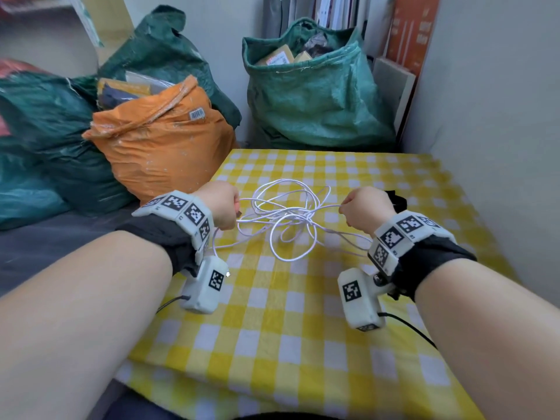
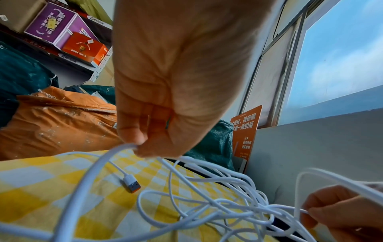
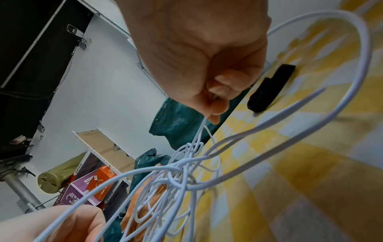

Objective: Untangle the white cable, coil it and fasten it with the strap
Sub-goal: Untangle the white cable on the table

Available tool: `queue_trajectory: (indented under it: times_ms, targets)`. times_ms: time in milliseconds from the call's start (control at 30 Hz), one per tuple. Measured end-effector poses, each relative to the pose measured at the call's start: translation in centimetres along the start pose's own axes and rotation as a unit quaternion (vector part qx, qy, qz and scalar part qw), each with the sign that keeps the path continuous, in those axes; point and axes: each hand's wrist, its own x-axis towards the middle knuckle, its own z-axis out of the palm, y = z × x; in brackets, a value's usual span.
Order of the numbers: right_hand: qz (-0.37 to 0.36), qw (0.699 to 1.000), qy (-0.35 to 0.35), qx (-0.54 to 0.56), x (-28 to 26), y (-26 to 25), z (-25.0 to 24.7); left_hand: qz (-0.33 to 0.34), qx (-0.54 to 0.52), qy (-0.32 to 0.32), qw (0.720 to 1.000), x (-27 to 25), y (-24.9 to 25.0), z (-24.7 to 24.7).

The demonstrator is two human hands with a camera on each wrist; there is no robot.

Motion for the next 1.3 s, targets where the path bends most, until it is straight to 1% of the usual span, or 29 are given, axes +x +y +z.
queue_trajectory:
  times_ms: [100, 200, 300, 400, 467, 567, 667, 733, 800, 867, 933, 1000, 1100, 1300]
  targets:
    - [0.016, 1.000, 0.017, 0.004, -0.5, 0.6, -0.7, -0.015, 0.024, 0.005, 1.000, -0.5, -0.3, -0.5]
    - [0.030, 0.999, 0.042, -0.003, -1.1, 1.5, -1.3, -0.016, 0.020, 0.016, 1.000, -0.9, -0.7, -1.0]
    - [0.045, 0.998, 0.034, -0.001, -1.8, 2.4, -1.7, -0.013, 0.000, 0.010, 1.000, -1.1, -0.6, -1.7]
    - [0.038, 0.999, 0.007, 0.010, -2.9, 2.4, -1.9, -0.006, -0.064, 0.003, 0.998, -1.0, 0.1, -2.0]
    - [0.027, 0.999, 0.015, 0.013, -3.4, 2.3, -2.0, 0.001, -0.111, 0.010, 0.994, -0.8, 0.4, -1.9]
    - [-0.003, 0.995, 0.043, 0.087, -4.0, 2.1, -1.8, 0.001, -0.203, 0.023, 0.979, -0.4, 0.6, -1.3]
    - [-0.042, 0.985, 0.038, 0.164, -4.4, 1.3, -1.1, 0.014, -0.235, 0.020, 0.972, -0.2, -0.1, -0.6]
    - [-0.077, 0.986, 0.010, 0.147, -4.6, 0.4, -0.6, 0.006, -0.235, 0.031, 0.972, -0.3, -0.7, -0.3]
    - [-0.098, 0.989, -0.038, 0.100, -4.6, -0.4, 0.2, -0.003, -0.238, 0.041, 0.970, -0.3, -1.4, 0.0]
    - [-0.102, 0.989, -0.081, 0.072, -4.7, -1.1, 0.9, -0.016, -0.253, 0.048, 0.966, -0.3, -1.9, 0.3]
    - [-0.096, 0.988, -0.107, 0.049, -4.6, -1.7, 1.7, -0.033, -0.265, 0.054, 0.962, -0.2, -2.5, 0.4]
    - [-0.089, 0.989, -0.110, 0.031, -4.4, -2.0, 2.3, -0.050, -0.281, 0.056, 0.957, -0.1, -2.9, 0.7]
    - [-0.081, 0.990, -0.111, 0.032, -4.4, -2.3, 2.8, -0.083, -0.325, 0.052, 0.941, 0.4, -4.0, 1.3]
    - [-0.077, 0.991, -0.108, 0.017, -4.7, -3.0, 3.1, -0.146, -0.356, 0.047, 0.922, 1.0, -5.7, 2.1]
